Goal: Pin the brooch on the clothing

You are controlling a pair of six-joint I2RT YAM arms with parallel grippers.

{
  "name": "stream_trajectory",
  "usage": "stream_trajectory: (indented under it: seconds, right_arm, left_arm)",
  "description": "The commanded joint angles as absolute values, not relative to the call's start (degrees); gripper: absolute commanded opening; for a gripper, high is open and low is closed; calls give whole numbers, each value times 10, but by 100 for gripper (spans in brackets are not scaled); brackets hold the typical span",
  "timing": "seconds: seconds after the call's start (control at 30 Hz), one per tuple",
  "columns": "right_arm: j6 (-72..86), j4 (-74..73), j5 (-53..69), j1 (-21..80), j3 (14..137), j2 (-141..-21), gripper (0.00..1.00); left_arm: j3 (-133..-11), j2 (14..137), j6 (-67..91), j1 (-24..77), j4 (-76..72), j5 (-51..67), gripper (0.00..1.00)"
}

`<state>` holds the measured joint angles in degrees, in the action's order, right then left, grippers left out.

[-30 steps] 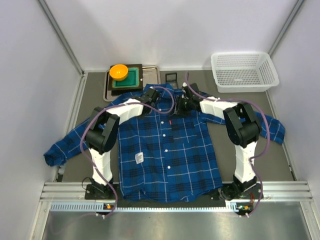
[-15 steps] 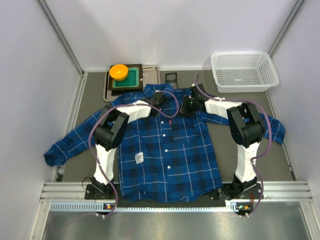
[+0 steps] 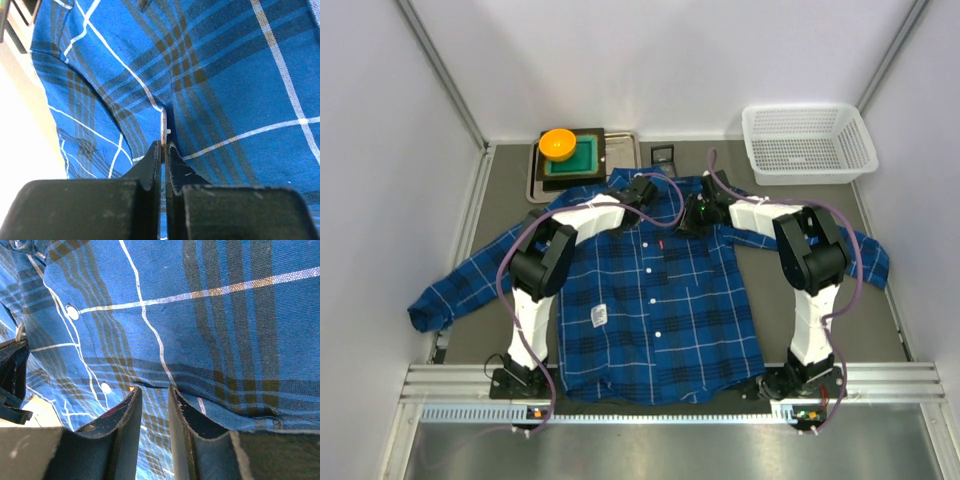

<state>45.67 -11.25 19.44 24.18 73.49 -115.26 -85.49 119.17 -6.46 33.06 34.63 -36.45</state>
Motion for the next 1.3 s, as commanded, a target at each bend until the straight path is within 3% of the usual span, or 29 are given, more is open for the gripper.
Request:
stream_trajectory:
  seconds: [0.0, 0.77, 1.27]
  right_arm:
    - [454, -114, 185, 239, 740, -1134, 27]
    - [415, -138, 166, 240, 775, -1148, 27]
    - [412, -138, 168, 239, 776, -1148, 27]
  left_arm:
    - [-874, 1153, -30, 331, 369, -331, 0]
    - [-830, 1078, -2, 272, 361, -256, 0]
    - [-854, 1097, 29, 273, 359, -235, 0]
